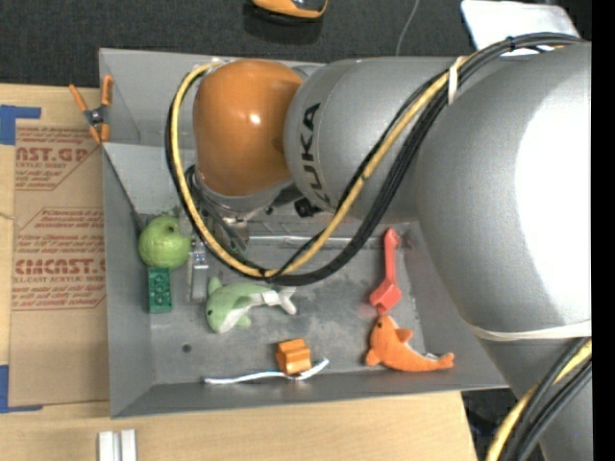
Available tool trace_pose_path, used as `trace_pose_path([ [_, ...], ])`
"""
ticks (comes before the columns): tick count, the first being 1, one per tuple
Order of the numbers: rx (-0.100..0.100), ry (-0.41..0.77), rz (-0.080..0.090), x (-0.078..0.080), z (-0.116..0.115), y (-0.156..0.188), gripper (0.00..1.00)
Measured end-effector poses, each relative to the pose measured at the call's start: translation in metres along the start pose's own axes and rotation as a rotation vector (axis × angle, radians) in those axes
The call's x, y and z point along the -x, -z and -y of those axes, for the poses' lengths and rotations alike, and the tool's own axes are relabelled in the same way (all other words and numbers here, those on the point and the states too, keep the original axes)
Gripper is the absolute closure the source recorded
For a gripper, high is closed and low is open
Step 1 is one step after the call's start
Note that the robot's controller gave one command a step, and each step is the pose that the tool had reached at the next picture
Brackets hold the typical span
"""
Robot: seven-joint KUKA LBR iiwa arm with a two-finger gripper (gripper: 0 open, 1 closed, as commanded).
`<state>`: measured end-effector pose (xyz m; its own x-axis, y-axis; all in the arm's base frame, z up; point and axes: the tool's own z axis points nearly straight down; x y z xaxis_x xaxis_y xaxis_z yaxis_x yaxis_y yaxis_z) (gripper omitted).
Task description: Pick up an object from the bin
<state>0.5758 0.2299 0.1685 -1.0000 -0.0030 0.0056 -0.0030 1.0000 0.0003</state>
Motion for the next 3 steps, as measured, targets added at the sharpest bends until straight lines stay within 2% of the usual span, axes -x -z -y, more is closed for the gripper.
trace_pose_path([
  [1, 0.001, -0.002, 0.007, 0.002, 0.001, 0.004, 0.0],
  [2, 0.001, 0.128, 0.009, -0.024, 0.071, -0.085, 0.0],
  [3, 0.003, 0.214, 0.013, -0.032, 0.082, -0.083, 0.0],
])
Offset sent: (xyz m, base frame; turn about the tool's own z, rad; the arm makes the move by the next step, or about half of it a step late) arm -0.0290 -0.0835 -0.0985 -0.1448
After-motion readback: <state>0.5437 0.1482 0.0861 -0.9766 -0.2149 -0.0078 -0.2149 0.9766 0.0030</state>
